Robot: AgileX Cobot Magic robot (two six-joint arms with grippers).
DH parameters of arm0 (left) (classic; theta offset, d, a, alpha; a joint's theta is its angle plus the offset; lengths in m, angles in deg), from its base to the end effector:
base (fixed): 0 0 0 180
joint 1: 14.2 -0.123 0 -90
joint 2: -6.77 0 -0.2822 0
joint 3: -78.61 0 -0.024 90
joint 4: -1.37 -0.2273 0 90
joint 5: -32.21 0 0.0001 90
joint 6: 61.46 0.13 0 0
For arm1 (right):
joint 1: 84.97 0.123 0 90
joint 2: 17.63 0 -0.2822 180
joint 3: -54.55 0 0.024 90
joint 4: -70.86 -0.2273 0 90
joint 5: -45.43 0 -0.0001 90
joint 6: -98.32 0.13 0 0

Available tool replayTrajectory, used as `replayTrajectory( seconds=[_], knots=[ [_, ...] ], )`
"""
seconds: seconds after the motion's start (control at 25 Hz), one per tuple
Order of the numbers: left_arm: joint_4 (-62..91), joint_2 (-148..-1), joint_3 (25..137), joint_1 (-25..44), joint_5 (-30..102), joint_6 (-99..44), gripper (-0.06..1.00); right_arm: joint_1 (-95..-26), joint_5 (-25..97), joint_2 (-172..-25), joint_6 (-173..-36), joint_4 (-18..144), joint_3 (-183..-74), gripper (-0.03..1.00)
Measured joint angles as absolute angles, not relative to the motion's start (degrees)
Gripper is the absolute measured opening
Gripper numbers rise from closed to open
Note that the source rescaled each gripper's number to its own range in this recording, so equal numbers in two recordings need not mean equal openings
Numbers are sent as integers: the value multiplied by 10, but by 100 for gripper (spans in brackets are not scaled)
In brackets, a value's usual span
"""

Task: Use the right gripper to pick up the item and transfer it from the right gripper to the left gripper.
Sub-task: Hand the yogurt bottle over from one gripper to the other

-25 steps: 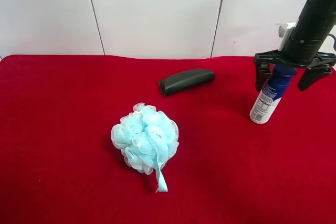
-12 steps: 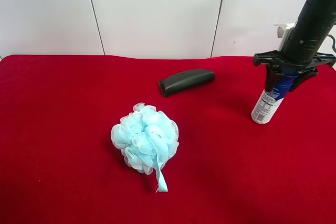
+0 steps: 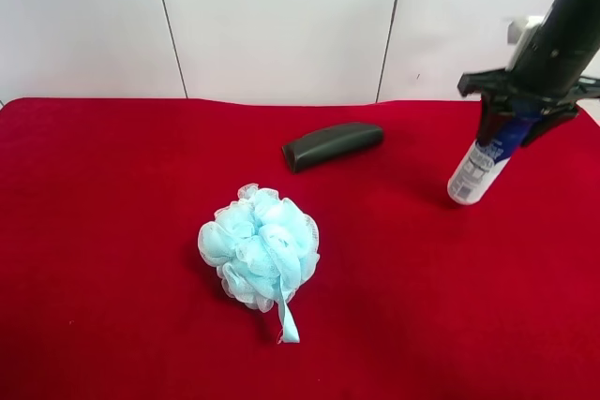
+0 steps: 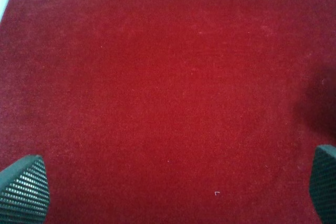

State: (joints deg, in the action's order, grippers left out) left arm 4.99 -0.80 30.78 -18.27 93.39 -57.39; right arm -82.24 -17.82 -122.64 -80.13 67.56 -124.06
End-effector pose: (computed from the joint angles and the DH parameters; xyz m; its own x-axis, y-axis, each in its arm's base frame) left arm 0.0103 -0.0065 0.2509 -0.4461 0.0088 -0.8950 -0.0034 0.9999 0.0116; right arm 0.3205 0.0220 0.2267 -0.9841 0.0060 -0.1774 -0.0047 0.9982 0.0600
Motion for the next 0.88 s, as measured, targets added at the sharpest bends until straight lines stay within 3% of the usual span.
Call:
replayTrajectory(
  seconds=[0.56,0.88],
  knots=[
    [50,-8,308,-183,934,-574,100,-819,-231,-1119,-817,618,-1241,1],
    [52,-8,308,-183,934,-574,100,-739,-247,-1104,-830,612,-1241,1]
  ],
)
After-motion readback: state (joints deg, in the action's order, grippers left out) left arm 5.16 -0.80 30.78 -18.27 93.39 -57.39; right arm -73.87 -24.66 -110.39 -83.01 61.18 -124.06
